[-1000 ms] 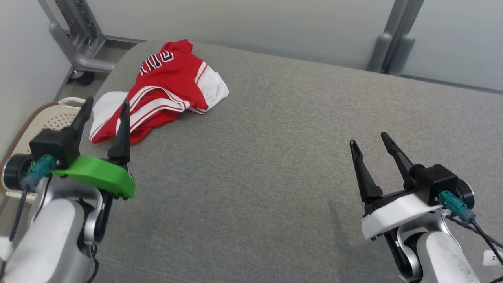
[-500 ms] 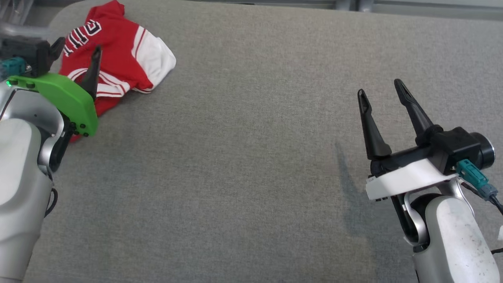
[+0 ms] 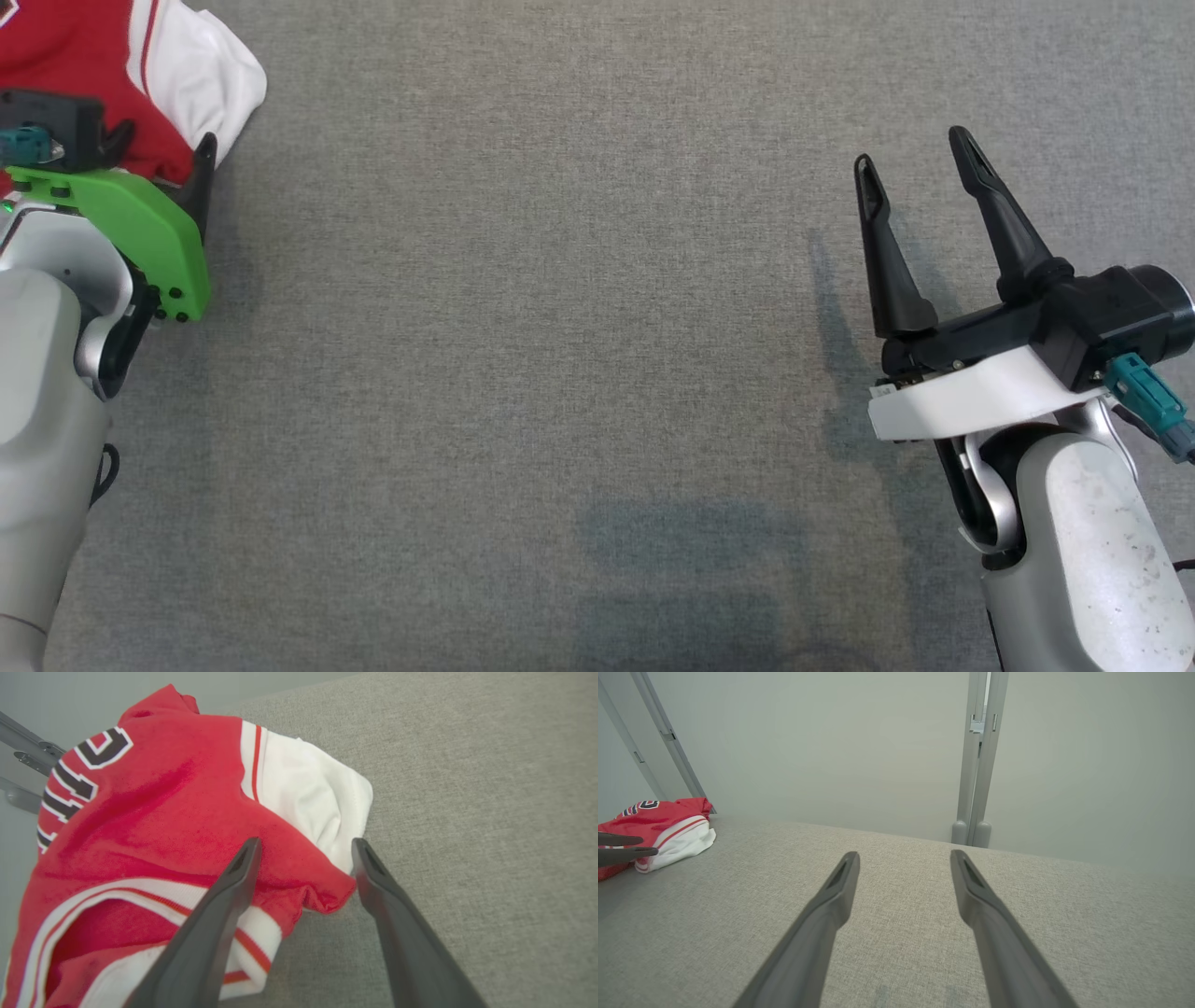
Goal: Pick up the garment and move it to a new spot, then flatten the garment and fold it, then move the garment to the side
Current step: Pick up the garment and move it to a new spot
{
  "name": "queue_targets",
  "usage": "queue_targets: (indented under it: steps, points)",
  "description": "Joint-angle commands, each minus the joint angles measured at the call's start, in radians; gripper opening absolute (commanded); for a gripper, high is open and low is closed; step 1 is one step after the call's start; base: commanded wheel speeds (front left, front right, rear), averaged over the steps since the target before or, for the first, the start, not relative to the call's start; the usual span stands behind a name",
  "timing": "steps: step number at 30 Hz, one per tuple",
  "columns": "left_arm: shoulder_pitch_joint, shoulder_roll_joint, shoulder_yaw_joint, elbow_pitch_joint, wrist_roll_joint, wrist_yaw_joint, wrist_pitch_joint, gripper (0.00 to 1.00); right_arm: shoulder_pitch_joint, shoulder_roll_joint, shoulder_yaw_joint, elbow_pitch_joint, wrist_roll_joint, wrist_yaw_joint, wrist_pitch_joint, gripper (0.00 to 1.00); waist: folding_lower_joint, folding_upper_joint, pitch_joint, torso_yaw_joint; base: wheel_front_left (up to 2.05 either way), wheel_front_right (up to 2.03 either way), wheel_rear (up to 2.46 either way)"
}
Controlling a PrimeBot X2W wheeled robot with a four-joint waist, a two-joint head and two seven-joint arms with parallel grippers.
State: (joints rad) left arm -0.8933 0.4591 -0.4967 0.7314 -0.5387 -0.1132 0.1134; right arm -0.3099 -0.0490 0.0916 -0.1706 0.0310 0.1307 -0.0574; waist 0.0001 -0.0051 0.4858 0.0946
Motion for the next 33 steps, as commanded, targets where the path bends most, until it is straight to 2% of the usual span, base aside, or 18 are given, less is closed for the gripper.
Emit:
queue_targets:
  steps: [1, 7, 10, 11, 12, 13, 14, 15, 23, 33]
  points:
    - [-0.022, 0.007, 0.005, 0.017, 0.0, 0.011, -0.008, 1.0, -0.01, -0.003, -0.001, -0.009, -0.009, 0.0, -0.005, 1.0, -0.0001, 0.0051, 0.033, -0.031, 0.0, 0.0, 0.0]
    - [-0.049, 0.012, 0.017, 0.103, 0.007, 0.05, -0.027, 1.0, -0.019, -0.003, 0.004, -0.016, -0.006, 0.0, -0.007, 1.0, -0.0001, 0.0051, 0.045, -0.038, 0.0, 0.0, 0.0]
    - [-0.05, 0.006, 0.018, 0.13, -0.003, 0.05, -0.017, 1.0, -0.021, -0.003, 0.008, -0.014, -0.002, 0.0, -0.009, 1.0, -0.0001, 0.0051, 0.047, -0.042, 0.0, 0.0, 0.0]
    - [-0.048, -0.003, 0.017, 0.152, -0.011, 0.042, -0.012, 0.57, -0.023, -0.003, 0.008, -0.01, 0.001, 0.0, -0.012, 1.0, -0.0001, 0.0051, 0.047, -0.046, 0.0, 0.0, 0.0]
    - [-0.048, -0.006, 0.015, 0.161, -0.012, 0.04, -0.016, 0.42, -0.024, -0.003, 0.008, -0.008, 0.002, 0.0, -0.014, 1.0, -0.0001, 0.0051, 0.046, -0.047, 0.0, 0.0, 0.0]
    - [-0.048, -0.006, 0.015, 0.161, -0.012, 0.04, -0.016, 0.42, -0.024, -0.003, 0.008, -0.008, 0.002, 0.0, -0.014, 1.0, -0.0001, 0.0051, 0.046, -0.047, 0.0, 0.0, 0.0]
    - [-0.049, -0.01, 0.013, 0.169, -0.013, 0.037, -0.02, 0.29, -0.024, -0.003, 0.008, -0.007, 0.003, 0.0, -0.015, 1.0, -0.0001, 0.0051, 0.045, -0.049, 0.0, 0.0, 0.0]
    - [-0.049, -0.014, 0.014, 0.174, -0.019, 0.034, -0.029, 0.0, -0.025, -0.003, 0.007, -0.005, 0.003, 0.0, -0.017, 1.0, -0.0001, 0.0051, 0.042, -0.051, 0.0, 0.0, 0.0]
    - [-0.068, -0.045, 0.031, 0.176, -0.06, 0.011, -0.12, 0.0, -0.007, -0.003, -0.007, 0.027, 0.02, 0.0, -0.044, 1.0, -0.0001, 0.0051, -0.028, -0.058, 0.0, 0.0, 0.0]
    - [-0.006, -0.124, 0.011, 0.053, -0.107, -0.008, -0.187, 0.0, 0.053, -0.003, -0.023, 0.083, 0.058, 0.0, -0.073, 1.0, -0.0001, 0.0051, -0.188, -0.071, 0.0, 0.0, 0.0]
